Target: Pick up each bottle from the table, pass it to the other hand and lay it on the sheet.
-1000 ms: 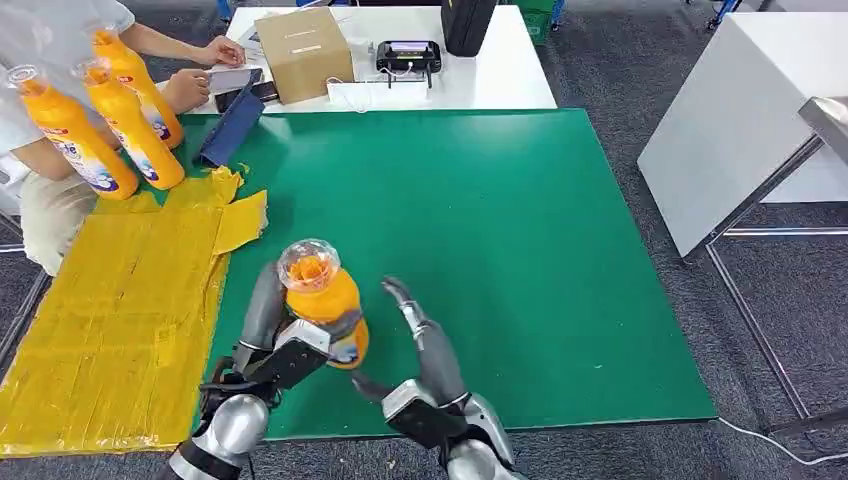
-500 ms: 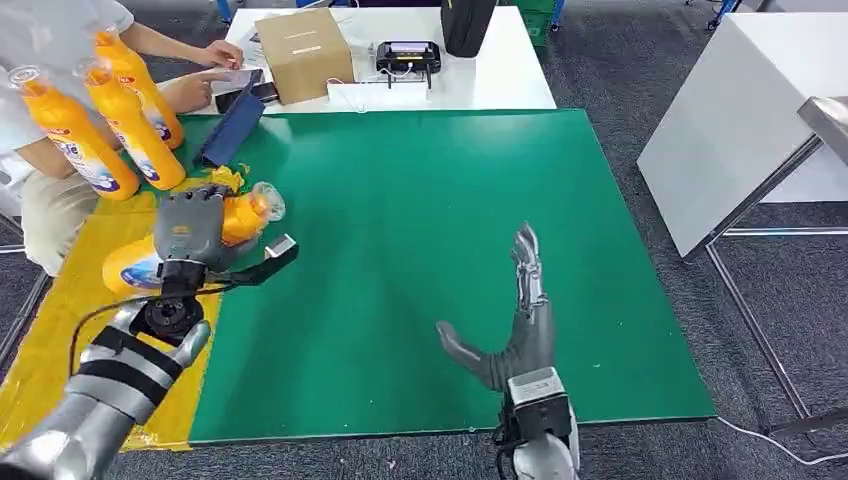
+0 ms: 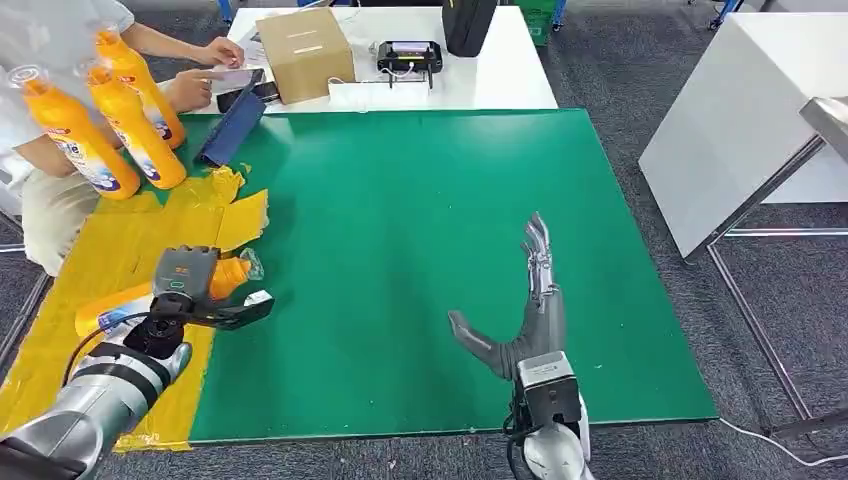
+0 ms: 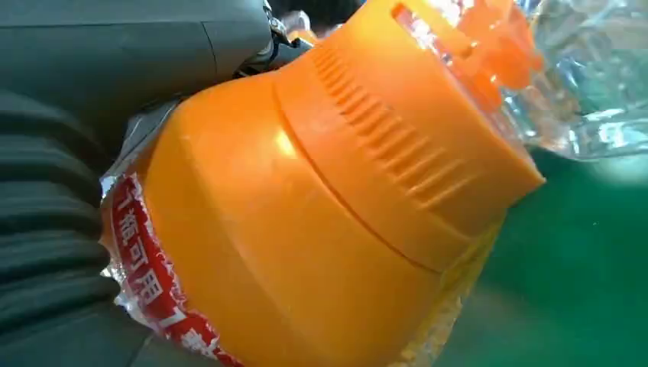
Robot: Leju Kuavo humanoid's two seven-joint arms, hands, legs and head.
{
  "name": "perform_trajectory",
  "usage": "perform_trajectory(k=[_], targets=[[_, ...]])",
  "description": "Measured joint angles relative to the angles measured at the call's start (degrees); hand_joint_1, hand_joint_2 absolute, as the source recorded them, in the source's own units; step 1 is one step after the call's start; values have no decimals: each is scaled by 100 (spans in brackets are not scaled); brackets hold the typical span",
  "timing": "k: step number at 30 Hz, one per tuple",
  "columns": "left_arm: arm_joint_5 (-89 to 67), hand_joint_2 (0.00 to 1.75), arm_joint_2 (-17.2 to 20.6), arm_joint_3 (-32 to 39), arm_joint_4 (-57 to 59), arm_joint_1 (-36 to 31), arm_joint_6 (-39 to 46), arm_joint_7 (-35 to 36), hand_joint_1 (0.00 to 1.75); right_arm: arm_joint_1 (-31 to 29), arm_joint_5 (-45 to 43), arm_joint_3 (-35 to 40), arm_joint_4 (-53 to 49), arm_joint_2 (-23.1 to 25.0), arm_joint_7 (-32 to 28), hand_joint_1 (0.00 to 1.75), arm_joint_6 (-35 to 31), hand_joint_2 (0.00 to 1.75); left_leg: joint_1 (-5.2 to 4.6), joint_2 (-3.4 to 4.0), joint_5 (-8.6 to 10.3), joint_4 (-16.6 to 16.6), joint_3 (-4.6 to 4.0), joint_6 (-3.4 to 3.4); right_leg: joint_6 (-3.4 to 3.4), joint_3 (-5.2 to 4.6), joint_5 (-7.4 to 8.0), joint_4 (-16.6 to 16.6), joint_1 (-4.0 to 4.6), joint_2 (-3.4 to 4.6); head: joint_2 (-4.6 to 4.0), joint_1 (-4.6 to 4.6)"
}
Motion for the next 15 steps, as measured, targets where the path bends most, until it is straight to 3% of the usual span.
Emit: perform_trajectory(k=[1, 9, 15], targets=[[41, 175, -24, 98, 50, -4, -46, -30, 5, 2, 11, -37, -4, -2, 7, 0, 0, 175, -1, 0, -2, -1, 8, -3, 0, 6, 0, 0, -1, 1, 0, -2], [166, 175, -243, 636, 194, 171, 186, -177, 0, 8, 44, -194, -15, -9, 100, 0, 26, 175, 1, -6, -4, -2, 56, -5, -2, 53, -3, 0, -1, -5, 0, -4], [404, 175, -433, 1165, -235, 685, 1281, -929, 0, 88, 66, -249, -24, -18, 149, 0, 39, 175, 0, -3, -3, -1, 59, -4, -2, 51, -3, 0, -3, -4, 0, -2]])
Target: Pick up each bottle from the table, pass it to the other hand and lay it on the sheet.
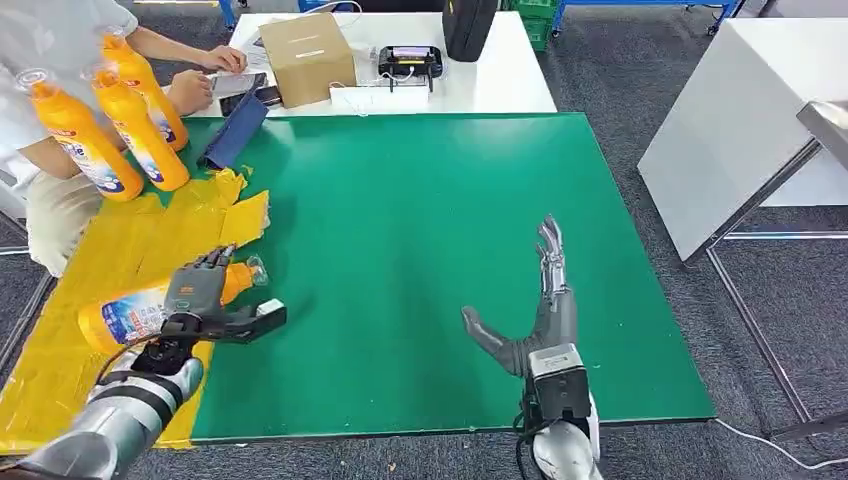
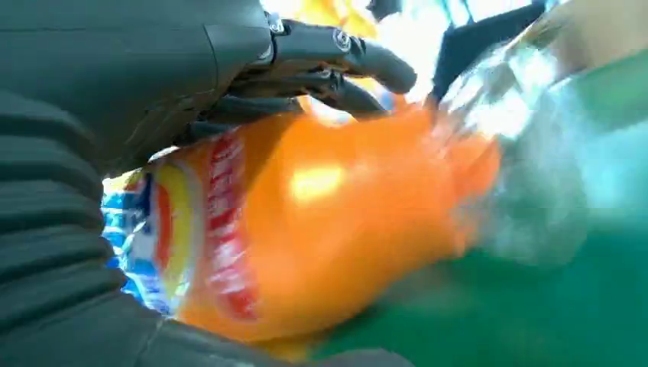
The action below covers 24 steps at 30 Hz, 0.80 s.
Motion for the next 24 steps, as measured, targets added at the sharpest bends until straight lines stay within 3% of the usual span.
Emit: perform_trajectory(k=[5, 10, 13, 16, 21, 24], targets=[[-32, 175, -179, 439, -1231, 821, 728, -390, 0, 211, 48, -107, -101, -42, 2, 0, -15, 175, -2, 5, -1, 4, -23, 0, 2, -27, 2, 0, -2, 1, 0, 2], [1461, 175, -1050, 1786, -3666, 1789, 935, -3267, 0, 520, 66, -144, -208, -129, -85, 0, -90, 175, -8, 6, -2, 4, -67, 2, 4, -64, 3, -1, -4, 4, 0, 2], [2541, 175, -1471, 2295, -4566, 2152, 937, -4081, 0, 666, 48, -149, -282, -186, -155, 0, -138, 175, -9, 20, -14, 3, -65, 4, 4, -66, 3, -1, -3, 12, 0, 2], [3698, 175, -1501, 2174, -5364, 2670, 784, -3778, 0, 863, 57, -162, -394, -267, -179, 0, -160, 175, -3, 24, -16, 3, -66, 2, 3, -73, 1, -1, 2, 14, 0, -2], [5771, 175, -1301, 1537, -6289, 3540, -984, -3224, 0, 1239, 170, -170, -625, -391, -109, 0, -155, 175, 0, 9, -18, 1, -68, 0, -3, -71, -12, -1, 4, 9, 0, 0], [6064, 175, -1233, 1298, -6522, 3846, -1337, -3167, 0, 1430, 186, -188, -767, -439, -101, 0, -155, 175, -3, 9, -20, 1, -70, 0, -3, -72, -12, -1, 1, 11, 0, 0]])
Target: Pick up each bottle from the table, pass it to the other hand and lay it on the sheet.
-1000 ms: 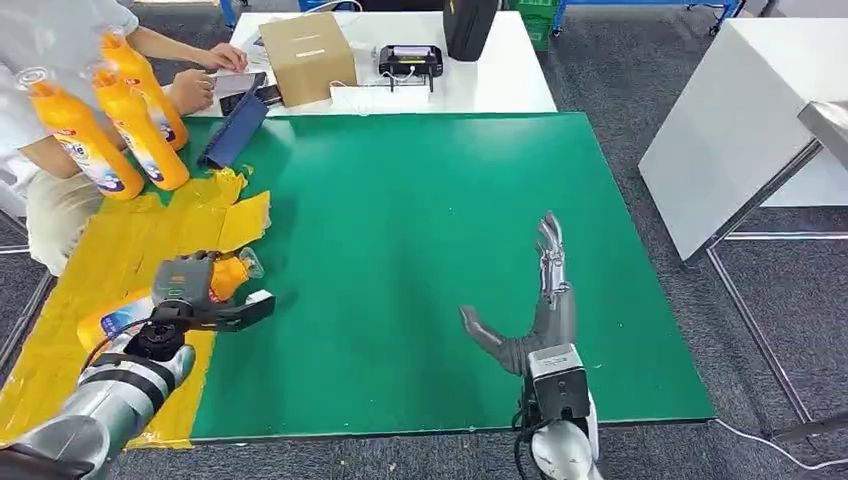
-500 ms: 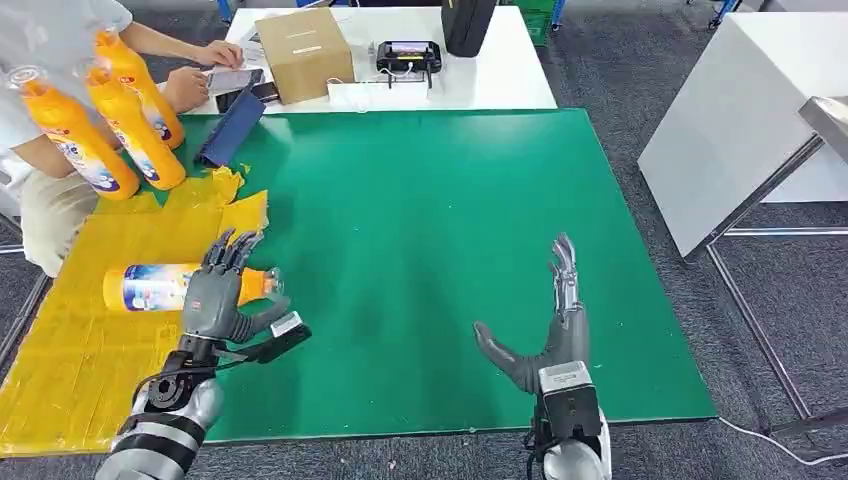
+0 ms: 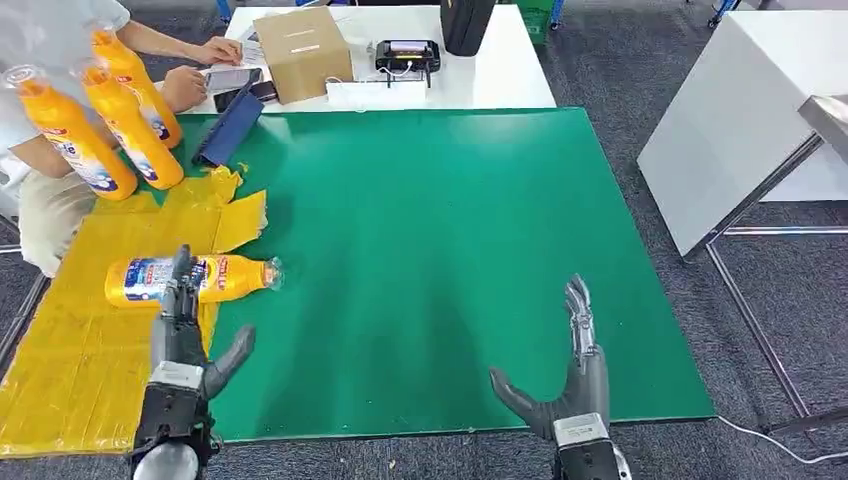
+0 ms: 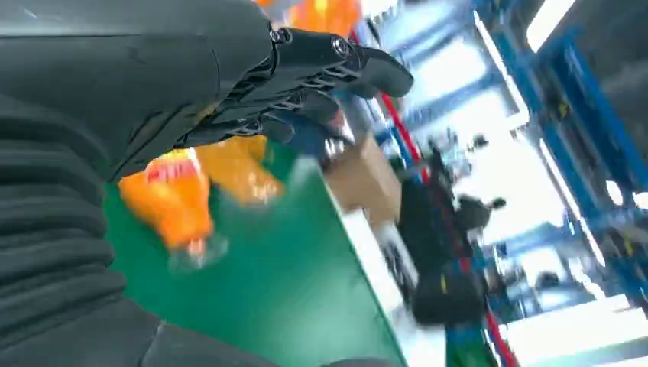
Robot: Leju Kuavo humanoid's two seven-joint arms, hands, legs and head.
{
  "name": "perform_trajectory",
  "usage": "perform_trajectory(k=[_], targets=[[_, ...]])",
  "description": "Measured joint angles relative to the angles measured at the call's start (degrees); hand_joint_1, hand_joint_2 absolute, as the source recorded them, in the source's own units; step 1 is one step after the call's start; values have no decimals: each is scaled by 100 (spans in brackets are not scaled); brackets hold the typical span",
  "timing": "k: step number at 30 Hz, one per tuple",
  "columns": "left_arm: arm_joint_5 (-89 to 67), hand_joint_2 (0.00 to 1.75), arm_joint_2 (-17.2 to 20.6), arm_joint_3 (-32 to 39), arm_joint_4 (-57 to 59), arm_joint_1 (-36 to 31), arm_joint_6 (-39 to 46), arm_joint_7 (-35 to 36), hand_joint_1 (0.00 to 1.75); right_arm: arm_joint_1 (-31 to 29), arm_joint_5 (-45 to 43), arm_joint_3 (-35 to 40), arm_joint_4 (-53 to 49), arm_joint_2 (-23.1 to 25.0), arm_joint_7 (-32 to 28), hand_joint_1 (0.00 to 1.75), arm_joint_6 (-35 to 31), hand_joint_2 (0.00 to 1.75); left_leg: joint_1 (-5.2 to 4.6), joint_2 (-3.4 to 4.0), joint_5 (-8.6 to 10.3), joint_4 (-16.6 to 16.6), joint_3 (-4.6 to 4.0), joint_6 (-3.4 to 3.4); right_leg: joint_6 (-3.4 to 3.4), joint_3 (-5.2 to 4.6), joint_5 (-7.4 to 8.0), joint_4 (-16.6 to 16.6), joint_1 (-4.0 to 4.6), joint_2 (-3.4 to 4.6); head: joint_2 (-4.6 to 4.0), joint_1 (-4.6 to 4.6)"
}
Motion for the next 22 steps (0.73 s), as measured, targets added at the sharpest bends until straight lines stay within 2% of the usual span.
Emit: perform_trajectory(k=[5, 9, 18, 22], targets=[[1018, 175, 183, -375, -159, 512, -1214, 337, 0, 357, -291, -48, -299, -61, -15, 0, 26, 175, -1, -1, -3, 0, 1, 0, 1, 1, -1, -1, -1, -1, 0, 0], [1134, 175, 304, -631, -186, 751, -1265, 378, 0, 519, -384, -92, -435, -79, -44, 0, 42, 175, 0, -1, -4, 0, 2, 0, 1, 0, -1, -1, 0, -1, 0, 0], [1094, 175, 601, -1082, -126, 826, -1238, 527, 0, 539, -874, -225, -373, -76, -15, 0, 265, 175, 1, -2, -3, -1, 6, -1, 1, 5, 0, -1, 1, -2, 0, 0], [968, 175, 656, -1171, -70, 794, -1142, 452, 0, 504, -708, -304, -251, -74, -35, 0, 442, 175, 0, -2, -3, 0, 6, 0, 1, 6, 0, -1, 0, -1, 0, 2]])
